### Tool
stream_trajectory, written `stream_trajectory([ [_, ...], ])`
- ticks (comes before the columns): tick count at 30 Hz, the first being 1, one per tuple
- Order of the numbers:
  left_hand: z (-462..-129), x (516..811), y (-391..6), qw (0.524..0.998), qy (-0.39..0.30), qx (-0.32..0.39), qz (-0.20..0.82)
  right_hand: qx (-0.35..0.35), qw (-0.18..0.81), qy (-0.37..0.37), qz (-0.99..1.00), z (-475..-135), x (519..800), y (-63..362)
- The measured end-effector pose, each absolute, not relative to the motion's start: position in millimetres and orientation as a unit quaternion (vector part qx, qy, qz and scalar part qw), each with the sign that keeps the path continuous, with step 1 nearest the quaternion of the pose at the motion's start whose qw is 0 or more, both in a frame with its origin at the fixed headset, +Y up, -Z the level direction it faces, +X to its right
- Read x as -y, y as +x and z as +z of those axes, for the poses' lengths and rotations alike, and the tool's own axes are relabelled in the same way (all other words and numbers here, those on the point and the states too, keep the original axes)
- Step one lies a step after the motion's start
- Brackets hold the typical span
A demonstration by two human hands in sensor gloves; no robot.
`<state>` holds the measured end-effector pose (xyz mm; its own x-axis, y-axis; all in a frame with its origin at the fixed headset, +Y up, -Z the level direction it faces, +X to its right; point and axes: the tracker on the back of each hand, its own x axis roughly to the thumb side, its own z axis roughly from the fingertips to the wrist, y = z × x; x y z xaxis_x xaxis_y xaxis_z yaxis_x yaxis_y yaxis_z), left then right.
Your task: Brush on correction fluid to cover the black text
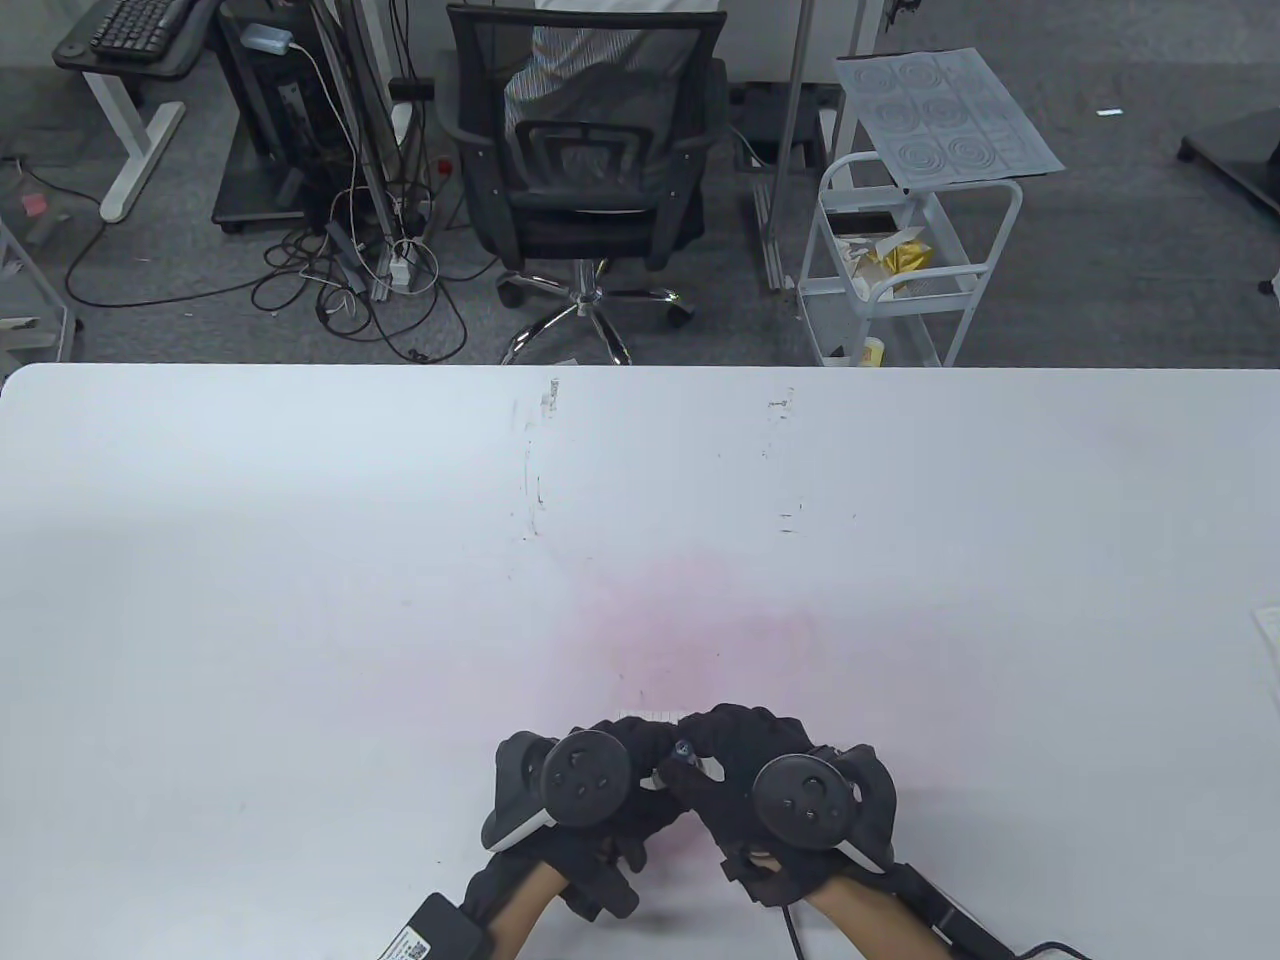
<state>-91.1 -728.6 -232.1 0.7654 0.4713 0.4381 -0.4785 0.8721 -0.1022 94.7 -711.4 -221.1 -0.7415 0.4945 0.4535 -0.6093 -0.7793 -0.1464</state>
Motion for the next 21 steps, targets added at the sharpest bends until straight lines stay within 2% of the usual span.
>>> stream_trajectory([
  [7, -232.3, 728.7, -90.7, 0.936, 0.001, 0.244, 0.255, 0.140, 0.297, 0.237, 0.914, -219.7, 709.3, 91.6],
  [11, -229.5, 727.3, -90.6, 0.942, 0.019, 0.238, 0.236, 0.098, 0.305, 0.234, 0.918, -221.1, 712.2, 93.3],
  [15, -227.2, 726.6, -89.3, 0.942, 0.020, 0.240, 0.234, 0.134, 0.282, 0.192, 0.930, -220.0, 713.3, 97.6],
  [21, -226.6, 726.9, -87.5, 0.943, 0.021, 0.240, 0.228, 0.167, 0.274, 0.191, 0.928, -216.1, 710.7, 95.5],
])
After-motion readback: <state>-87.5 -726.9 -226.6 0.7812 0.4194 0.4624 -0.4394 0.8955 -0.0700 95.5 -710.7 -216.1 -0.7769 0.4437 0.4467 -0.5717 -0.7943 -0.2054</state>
